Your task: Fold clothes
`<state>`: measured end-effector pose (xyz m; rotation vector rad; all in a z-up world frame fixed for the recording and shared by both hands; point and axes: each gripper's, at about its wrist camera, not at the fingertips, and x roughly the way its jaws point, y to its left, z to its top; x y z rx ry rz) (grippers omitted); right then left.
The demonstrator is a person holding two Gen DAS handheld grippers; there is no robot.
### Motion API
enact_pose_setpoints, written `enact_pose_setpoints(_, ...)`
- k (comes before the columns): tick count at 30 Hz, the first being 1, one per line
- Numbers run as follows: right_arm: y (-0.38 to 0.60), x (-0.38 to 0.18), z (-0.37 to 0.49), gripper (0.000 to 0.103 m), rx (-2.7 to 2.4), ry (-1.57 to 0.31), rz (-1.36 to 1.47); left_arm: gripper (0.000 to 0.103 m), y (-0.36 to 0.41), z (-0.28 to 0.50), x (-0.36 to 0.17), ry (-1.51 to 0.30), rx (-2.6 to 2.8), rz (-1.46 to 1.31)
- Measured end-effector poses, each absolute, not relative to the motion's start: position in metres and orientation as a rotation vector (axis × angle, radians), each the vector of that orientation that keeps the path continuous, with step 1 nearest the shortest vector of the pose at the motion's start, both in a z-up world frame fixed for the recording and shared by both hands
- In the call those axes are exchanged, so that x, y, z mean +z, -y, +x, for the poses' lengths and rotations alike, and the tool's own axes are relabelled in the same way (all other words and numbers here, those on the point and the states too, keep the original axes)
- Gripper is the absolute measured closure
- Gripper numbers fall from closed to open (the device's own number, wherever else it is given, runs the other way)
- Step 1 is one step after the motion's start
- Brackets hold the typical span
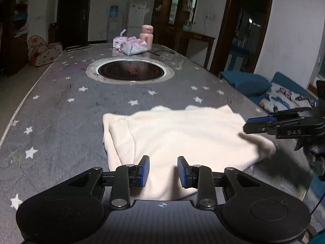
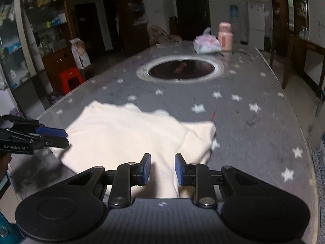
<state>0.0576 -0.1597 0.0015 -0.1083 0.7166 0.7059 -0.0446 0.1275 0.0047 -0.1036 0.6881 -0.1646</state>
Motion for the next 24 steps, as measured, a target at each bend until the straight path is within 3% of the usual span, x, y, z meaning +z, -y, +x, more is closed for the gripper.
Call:
enact_pose_setpoints(8, 0.143, -0.011, 0.071, 0.075, 0.686, -0.727, -0.11, 0.053, -0.134, -0.036, 0.0, -0.733, -0.14, -0.173)
enact_pose_setpoints(14, 0.143, -0.002, 0.055, 0.049, 0.683, -0.681, -0.116, 0.033, -0.132, -0.04, 0.005, -0.725, -0.109, -0.178)
enact_pose_setpoints(22, 0.139, 0.001, 0.036, 0.033, 0.679, -0.646, -0.12, 0.009, -0.137, -0.052, 0.013, -0.689, -0.06, -0.193)
enact_pose_setpoints(24, 0.137, 0.002, 0.032, 0.021, 0.678, -0.638, -0.118, 0.004, -0.14, -0.055, 0.015, -0.675, -0.044, -0.201)
